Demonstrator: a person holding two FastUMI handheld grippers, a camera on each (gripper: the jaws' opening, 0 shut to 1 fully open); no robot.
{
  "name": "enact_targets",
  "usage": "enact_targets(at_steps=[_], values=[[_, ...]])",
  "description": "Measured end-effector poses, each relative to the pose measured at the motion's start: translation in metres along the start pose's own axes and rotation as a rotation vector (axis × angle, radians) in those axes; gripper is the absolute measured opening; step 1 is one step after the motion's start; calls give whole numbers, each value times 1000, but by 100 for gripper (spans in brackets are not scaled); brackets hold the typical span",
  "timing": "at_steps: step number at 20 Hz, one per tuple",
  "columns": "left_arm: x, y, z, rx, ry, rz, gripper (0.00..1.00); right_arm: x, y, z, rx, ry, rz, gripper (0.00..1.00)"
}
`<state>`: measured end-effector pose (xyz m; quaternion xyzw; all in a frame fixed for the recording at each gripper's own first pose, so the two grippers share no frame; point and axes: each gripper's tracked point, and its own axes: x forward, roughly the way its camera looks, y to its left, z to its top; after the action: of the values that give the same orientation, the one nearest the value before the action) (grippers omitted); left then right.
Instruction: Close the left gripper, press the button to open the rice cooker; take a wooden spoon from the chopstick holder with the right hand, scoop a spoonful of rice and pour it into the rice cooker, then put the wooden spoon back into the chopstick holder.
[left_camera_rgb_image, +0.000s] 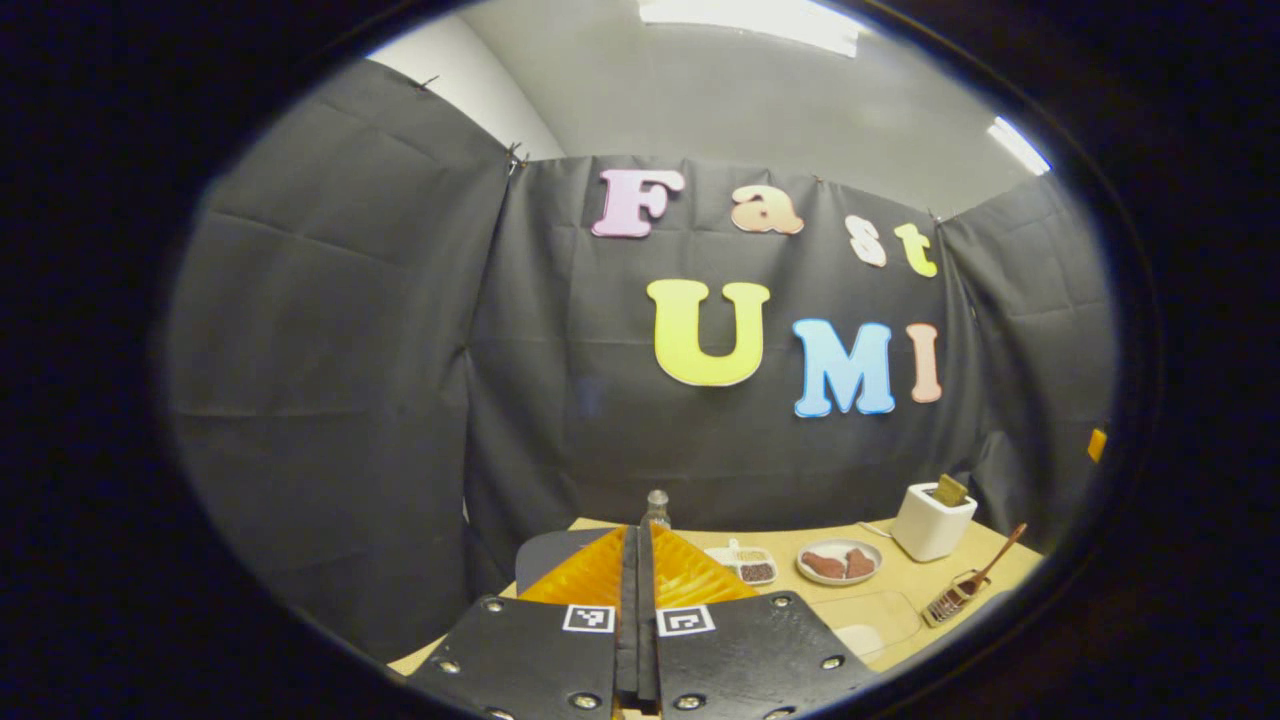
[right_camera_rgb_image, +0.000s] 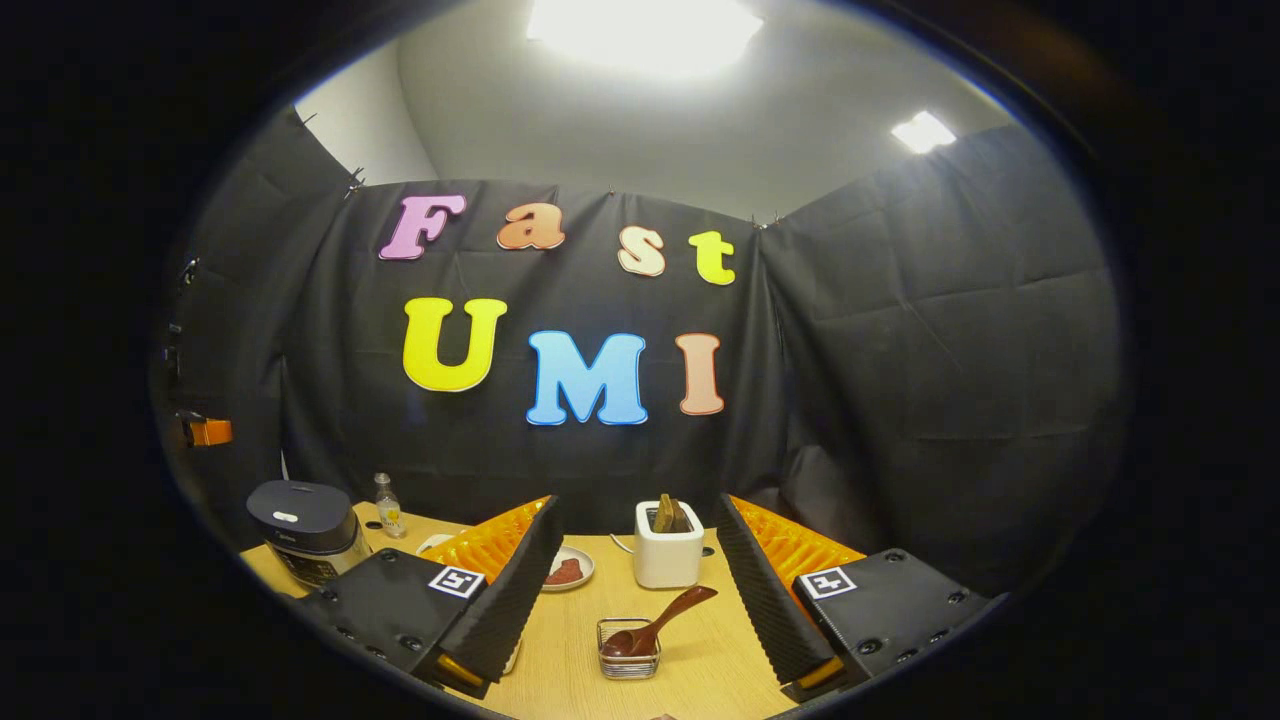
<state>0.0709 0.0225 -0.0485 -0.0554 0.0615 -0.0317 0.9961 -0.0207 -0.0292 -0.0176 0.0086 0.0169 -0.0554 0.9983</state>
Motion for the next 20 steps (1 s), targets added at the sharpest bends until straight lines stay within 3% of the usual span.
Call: enact_targets(at_steps=[8,20], values=[[43,-10,-82,7,165,-70,0,-13,-14,-5,-28,30,-48,98],[75,-8,-152,22,287,-61,1,-26,-28,-9,-47,58,-90,98]])
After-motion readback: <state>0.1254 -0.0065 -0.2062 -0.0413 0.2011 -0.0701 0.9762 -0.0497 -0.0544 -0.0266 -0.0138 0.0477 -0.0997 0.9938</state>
